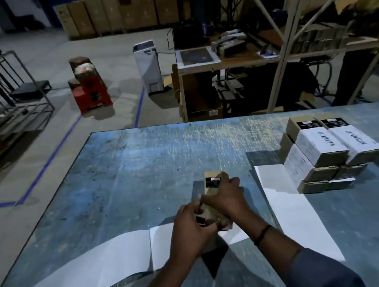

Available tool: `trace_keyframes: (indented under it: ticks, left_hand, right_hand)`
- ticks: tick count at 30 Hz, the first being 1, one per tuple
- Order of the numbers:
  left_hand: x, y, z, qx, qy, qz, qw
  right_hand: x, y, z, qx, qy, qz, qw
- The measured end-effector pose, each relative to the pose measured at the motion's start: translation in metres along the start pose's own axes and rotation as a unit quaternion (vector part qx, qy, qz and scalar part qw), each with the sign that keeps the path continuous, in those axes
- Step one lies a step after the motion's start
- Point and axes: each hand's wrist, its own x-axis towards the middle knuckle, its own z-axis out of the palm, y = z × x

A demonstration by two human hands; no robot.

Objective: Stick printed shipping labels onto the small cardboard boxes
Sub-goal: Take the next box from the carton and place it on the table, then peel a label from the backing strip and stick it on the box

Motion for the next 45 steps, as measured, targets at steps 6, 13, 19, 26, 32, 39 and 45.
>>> trace_keyframes:
  ticks: [6, 13, 19, 26, 32, 39, 45]
  left_hand:
    - [0.049, -0.036, -0.061, 0.131, -0.03, 0.164, 0.977]
    - [0.097, -0.035, -0.09, 0.256, -0.231, 0.194, 0.918]
    - [0.081, -0.048, -0.083, 0.166, -0.14, 0.203, 0.955]
    - [0.052, -0.049, -0.096, 0.146, -0.071, 0.051, 0.985]
    - [0.029, -0.066, -0.105, 0.127, -0.052, 0.003, 0.991]
    - [0.01, -0.067, -0.105, 0.148, -0.035, -0.009, 0.988]
    - [-0.005, -0.049, -0.097, 0.374, -0.107, 0.0, 0.921]
  right_hand:
    - [0.0, -0.012, -0.02, -0.062, -0.127, -0.191, 0.971]
    - [0.001, -0.008, -0.016, -0.187, -0.178, -0.244, 0.935]
    - [0.018, 0.003, -0.029, -0.182, -0.133, -0.243, 0.943]
    - [0.061, 0.005, -0.028, -0.232, -0.084, -0.252, 0.936]
    - [-0.025, 0.006, 0.015, -0.161, -0.01, -0.398, 0.903]
    - [-0.083, 0.059, 0.051, -0.247, -0.078, -0.363, 0.895]
    - [-0.088, 0.069, 0.05, -0.224, 0.028, -0.253, 0.941]
